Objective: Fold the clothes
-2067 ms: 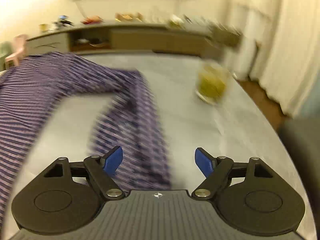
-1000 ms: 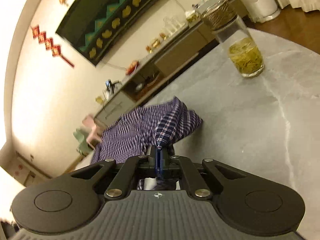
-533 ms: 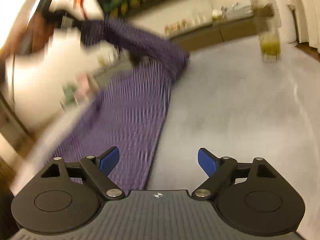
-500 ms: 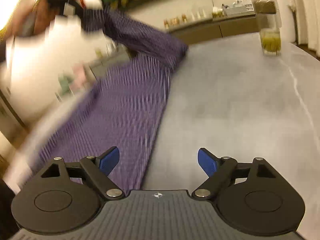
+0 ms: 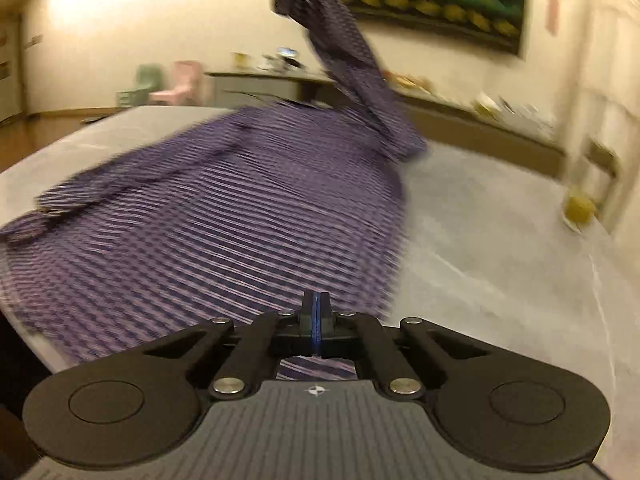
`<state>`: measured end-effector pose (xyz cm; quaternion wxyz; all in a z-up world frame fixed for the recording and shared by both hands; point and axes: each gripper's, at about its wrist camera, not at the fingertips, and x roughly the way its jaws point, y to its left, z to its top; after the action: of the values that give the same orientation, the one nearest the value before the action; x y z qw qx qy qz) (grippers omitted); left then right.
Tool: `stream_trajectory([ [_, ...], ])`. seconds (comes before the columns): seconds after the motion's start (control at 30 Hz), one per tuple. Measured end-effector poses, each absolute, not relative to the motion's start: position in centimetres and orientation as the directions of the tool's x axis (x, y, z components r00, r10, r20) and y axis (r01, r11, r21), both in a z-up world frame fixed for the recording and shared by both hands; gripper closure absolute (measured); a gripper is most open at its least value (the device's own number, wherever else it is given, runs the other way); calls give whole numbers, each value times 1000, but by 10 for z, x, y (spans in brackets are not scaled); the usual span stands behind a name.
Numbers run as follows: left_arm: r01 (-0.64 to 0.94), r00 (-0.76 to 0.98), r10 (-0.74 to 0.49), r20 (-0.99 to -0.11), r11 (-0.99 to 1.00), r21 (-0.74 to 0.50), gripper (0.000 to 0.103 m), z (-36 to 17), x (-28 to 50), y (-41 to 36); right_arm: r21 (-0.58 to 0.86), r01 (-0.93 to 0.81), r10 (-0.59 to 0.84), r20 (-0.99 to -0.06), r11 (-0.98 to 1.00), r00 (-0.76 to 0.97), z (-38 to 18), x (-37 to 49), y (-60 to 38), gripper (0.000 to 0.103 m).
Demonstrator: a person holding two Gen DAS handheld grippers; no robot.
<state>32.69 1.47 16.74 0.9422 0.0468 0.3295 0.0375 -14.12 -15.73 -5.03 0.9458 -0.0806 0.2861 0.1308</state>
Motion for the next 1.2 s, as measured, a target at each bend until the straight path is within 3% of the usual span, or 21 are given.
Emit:
stream_trajectory([
  [0.13,-109,733,175,-657,984,140,100,129,336,63,-103,-391,269,-567,915,779,-54,-140,-123,103],
  [0.23,-79,730,122,-672,992,95,100,111,340,76,-102,-328,215,-571,939,793,-56,-131,-134,101],
  [0.3,-51,735,82,-673,997,66,100,103,343,78,-96,-260,159,-577,961,801,-57,-126,-148,83],
  [0.37,-20,750,49,-660,999,51,100,104,343,72,-99,-179,89,-581,979,809,-59,-124,-161,32],
  [0.43,7,767,18,-642,999,36,100,107,346,66,-92,-94,21,-593,991,805,-61,-122,-177,24],
  [0.53,51,799,-34,-600,999,12,99,123,347,48,-44,-57,16,-646,997,763,-74,-121,-193,27],
  [0.57,67,811,-51,-583,998,5,99,131,347,41,-24,-50,22,-663,998,748,-78,-122,-198,37],
  [0.63,98,832,-86,-548,995,-6,99,146,348,26,-4,-55,38,-675,998,737,-80,-128,-202,43],
  [0.73,140,863,-126,-489,990,-10,99,176,348,0,-24,-85,48,-667,996,744,-76,-137,-197,103],
  [0.83,147,886,-127,-445,989,10,99,200,347,-15,-82,-134,54,-621,988,782,-64,-145,-180,103],
  [1.07,-21,879,106,-466,983,185,99,188,364,-7,-235,-350,161,-575,907,802,-48,-146,-109,103],
  [1.2,-69,841,198,-504,962,263,99,152,370,11,-162,-395,228,-598,904,768,-39,-133,-120,103],
])
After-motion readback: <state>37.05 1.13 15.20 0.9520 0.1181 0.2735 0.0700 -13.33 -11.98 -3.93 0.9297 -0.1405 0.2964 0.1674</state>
